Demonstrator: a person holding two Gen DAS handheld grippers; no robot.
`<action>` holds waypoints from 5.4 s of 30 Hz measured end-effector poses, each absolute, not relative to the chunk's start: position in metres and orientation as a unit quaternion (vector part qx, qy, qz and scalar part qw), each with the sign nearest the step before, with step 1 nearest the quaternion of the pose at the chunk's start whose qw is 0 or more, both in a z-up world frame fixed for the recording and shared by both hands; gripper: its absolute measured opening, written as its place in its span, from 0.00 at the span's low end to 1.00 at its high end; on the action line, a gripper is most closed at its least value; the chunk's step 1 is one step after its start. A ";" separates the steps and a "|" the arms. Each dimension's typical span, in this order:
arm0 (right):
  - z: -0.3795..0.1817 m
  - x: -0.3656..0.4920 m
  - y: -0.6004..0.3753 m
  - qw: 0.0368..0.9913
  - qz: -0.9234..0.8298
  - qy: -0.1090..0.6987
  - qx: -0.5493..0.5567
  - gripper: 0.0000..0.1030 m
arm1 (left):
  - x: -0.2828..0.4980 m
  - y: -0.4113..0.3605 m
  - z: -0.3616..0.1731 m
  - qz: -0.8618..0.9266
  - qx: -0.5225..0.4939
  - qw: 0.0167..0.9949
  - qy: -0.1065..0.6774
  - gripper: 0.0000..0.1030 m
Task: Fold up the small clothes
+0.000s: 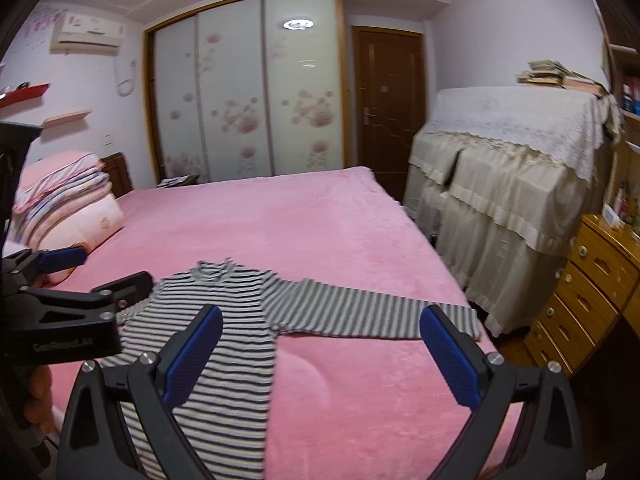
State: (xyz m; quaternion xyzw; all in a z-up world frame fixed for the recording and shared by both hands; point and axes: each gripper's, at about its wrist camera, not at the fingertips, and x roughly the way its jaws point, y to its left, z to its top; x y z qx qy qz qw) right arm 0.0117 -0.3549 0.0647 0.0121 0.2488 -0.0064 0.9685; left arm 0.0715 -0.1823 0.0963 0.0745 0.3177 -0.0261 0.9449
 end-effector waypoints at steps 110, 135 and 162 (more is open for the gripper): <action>-0.152 0.225 -0.314 0.876 0.107 0.454 0.120 0.27 | 0.317 -0.054 -0.238 -0.148 -0.360 0.740 0.549 0.44; -0.173 0.197 -0.342 0.874 0.094 0.455 0.145 0.27 | 0.347 -0.089 -0.246 -0.103 -0.347 0.762 0.537 0.10; -0.157 0.212 -0.328 0.880 0.048 0.466 0.079 0.27 | 0.365 0.000 -0.100 -0.044 -0.175 0.874 0.451 0.09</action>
